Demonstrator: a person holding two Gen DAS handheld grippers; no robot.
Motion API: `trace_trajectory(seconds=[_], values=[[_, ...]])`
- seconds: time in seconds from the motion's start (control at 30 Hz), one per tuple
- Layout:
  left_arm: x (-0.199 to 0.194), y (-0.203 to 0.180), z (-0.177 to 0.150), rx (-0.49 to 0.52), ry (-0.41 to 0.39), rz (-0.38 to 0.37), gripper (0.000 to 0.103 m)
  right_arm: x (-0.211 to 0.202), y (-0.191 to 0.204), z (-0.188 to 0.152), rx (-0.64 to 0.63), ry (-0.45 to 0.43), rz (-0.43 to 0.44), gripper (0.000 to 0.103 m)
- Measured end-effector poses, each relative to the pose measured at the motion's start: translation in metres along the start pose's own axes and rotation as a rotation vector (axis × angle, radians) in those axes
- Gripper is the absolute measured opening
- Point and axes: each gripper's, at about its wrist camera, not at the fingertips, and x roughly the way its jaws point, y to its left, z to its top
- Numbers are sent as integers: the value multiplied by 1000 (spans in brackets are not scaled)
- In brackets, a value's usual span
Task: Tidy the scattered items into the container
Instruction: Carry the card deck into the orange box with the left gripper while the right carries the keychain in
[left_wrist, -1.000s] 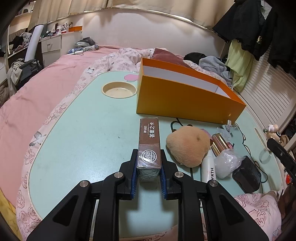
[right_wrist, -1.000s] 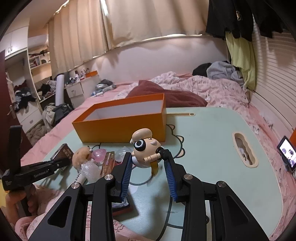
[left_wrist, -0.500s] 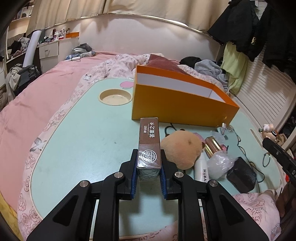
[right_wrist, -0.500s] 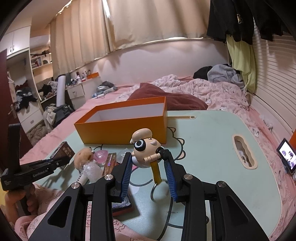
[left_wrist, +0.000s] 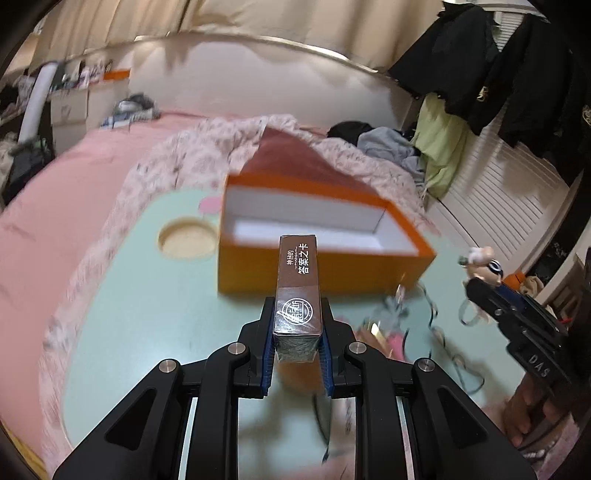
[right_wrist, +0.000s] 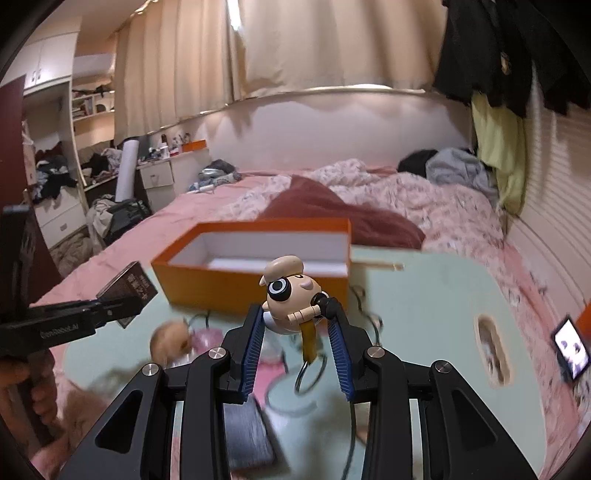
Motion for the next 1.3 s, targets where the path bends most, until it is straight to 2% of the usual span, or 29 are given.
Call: trace_trajectory(seconds=[0.1, 0.2, 0.3, 0.53, 1.07, 1.13, 1.23, 1.27, 1.3], values=[[8, -11, 28, 41, -25, 14, 21, 13, 5, 25, -12, -24, 0, 34], [29, -10, 48, 28, -40, 39, 21, 34, 6, 47, 1, -20, -25, 34], [53, -8, 50, 3, -30, 23, 21, 65, 6, 61, -1, 18, -43, 34], [74, -18, 28, 64, -40, 87, 21, 119, -1, 38, 29, 177, -66, 34], [75, -15, 30, 71, -25, 78, 21, 123, -5, 31, 28, 161, -73, 34], [75, -15, 30, 67, -24, 67, 24, 122, -4, 32, 26, 158, -77, 34], [73, -14, 31, 53, -24, 37, 34, 122, -4, 32, 28, 155, -75, 36], [72, -14, 31, 52, -28, 37, 44, 121, -4, 32, 29, 149, -74, 36], [70, -14, 30, 53, -35, 49, 63, 117, -3, 32, 32, 139, -70, 36]])
